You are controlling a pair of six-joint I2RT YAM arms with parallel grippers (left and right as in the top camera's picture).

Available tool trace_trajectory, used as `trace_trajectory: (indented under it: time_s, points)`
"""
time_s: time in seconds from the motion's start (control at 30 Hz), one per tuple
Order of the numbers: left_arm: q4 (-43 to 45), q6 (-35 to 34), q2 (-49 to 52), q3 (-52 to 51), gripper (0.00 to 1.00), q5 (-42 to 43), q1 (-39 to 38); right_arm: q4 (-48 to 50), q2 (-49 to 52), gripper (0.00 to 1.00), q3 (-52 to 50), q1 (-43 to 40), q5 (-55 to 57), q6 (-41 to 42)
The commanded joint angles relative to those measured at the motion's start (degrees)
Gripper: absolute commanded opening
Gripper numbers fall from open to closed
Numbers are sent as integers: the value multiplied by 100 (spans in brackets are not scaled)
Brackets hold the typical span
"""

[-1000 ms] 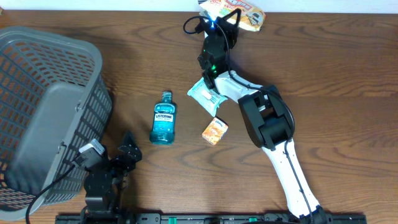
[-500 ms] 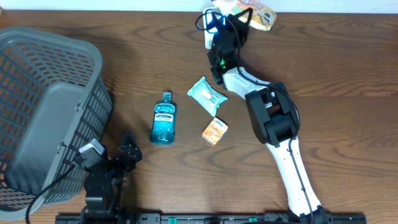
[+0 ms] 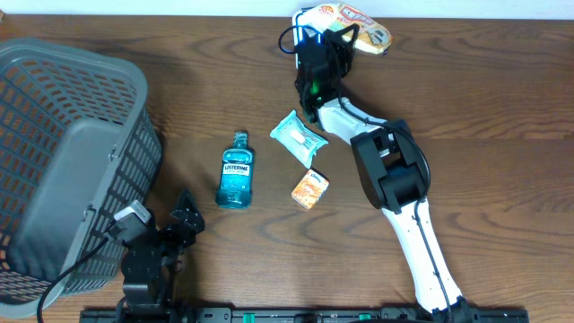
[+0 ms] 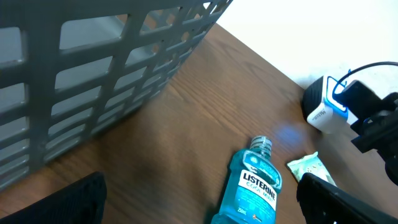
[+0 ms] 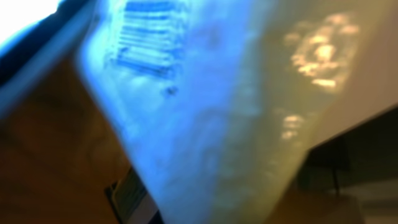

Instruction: Scan the item barcode

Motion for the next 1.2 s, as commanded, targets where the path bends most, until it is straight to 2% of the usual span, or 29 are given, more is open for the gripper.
trace_trajectory:
  time_s: [0.0,0.17,0.33,0.4,0.47,0.6,0.77,0.87,1.0,1.17]
  points:
    - [-120,-9,-42,-50,98,-72,17,-485,-26,1,92,219,-26,-111]
    - [-120,-9,-42,-50,98,-72,17,-1685,-208,1,85,330,-15,369]
    - [-120,-9,-42,-50,98,-72,17,-2459,-660,1,68,363,-24,706]
    - [-120,-9,-39,-50,98,-72,17,-3156,-979,1,59,358,-101,916]
    - [-120,-9,-42,-50,98,-70,17,-4144,-1429,1,55,345,-354,1467]
    - [-120,-9,-42,-50,98,-70,17,-5429,-2494,1,55,304,-911,2645]
    - [-120,-9,-39,-50,98,-70,17,-6054,-3703,1,55,122,-1375,3587]
    - [-120,-9,-39,-50,98,-70,17,-6282,-4406,1,55,-122,-1655,3998]
    - [-120,-9,-42,-50,98,-70,17,-6728,-5206,1,55,-881,-1897,5010]
    - [-120,-9,-42,-50,98,-70,17,-7746,-5386,1,52,-2251,-2238,7051]
